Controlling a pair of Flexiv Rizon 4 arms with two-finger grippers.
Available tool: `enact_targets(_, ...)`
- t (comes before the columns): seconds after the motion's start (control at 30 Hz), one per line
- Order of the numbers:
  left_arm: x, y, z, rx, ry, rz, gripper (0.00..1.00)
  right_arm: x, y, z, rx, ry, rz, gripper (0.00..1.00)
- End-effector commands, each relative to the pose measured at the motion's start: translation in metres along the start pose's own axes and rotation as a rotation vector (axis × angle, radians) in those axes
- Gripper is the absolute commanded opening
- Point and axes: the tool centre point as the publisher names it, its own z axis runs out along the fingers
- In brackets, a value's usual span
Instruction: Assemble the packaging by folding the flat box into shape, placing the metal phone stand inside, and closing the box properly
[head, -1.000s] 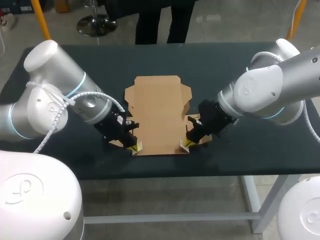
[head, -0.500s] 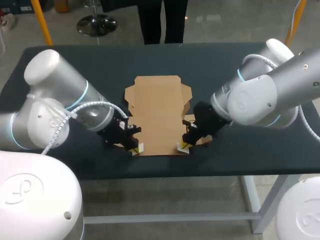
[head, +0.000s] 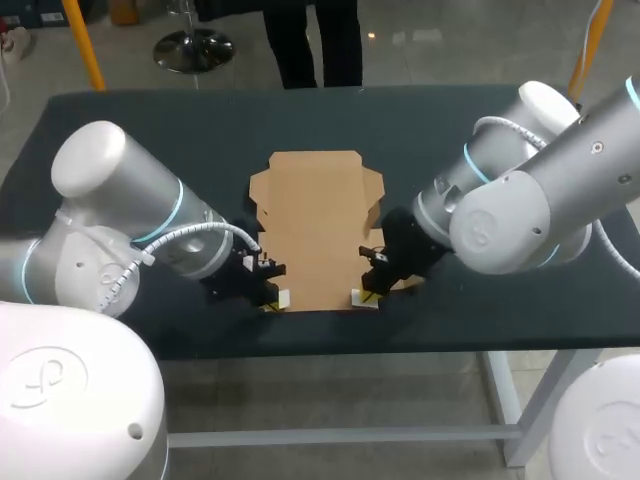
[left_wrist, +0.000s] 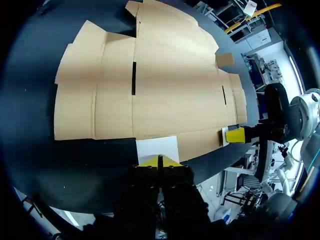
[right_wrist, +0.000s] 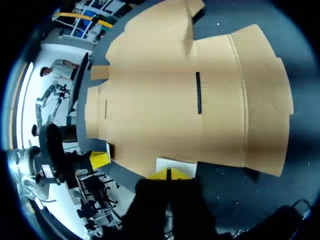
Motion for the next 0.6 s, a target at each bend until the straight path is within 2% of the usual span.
enact_targets(0.03,0.0013,0.0004,0.0082,0.008,-0.012,0.002,0.00,0.0016,-0.0003,0.0081,0.000,-0.023,0.000,0.00)
enact_targets(0.43,-0.0016,0.0014,0.0164,0.005,-0.029,-0.004,0.00,-0.0037,-0.0012,0.0146,0.002,-0.043,0.025,0.00)
enact_targets(0.6,0.0016,0.0009,0.0095,0.006,-0.036,-0.003,0.00,-0.0026,0.0008,0.0065,0.001,-0.018,0.026,0.00)
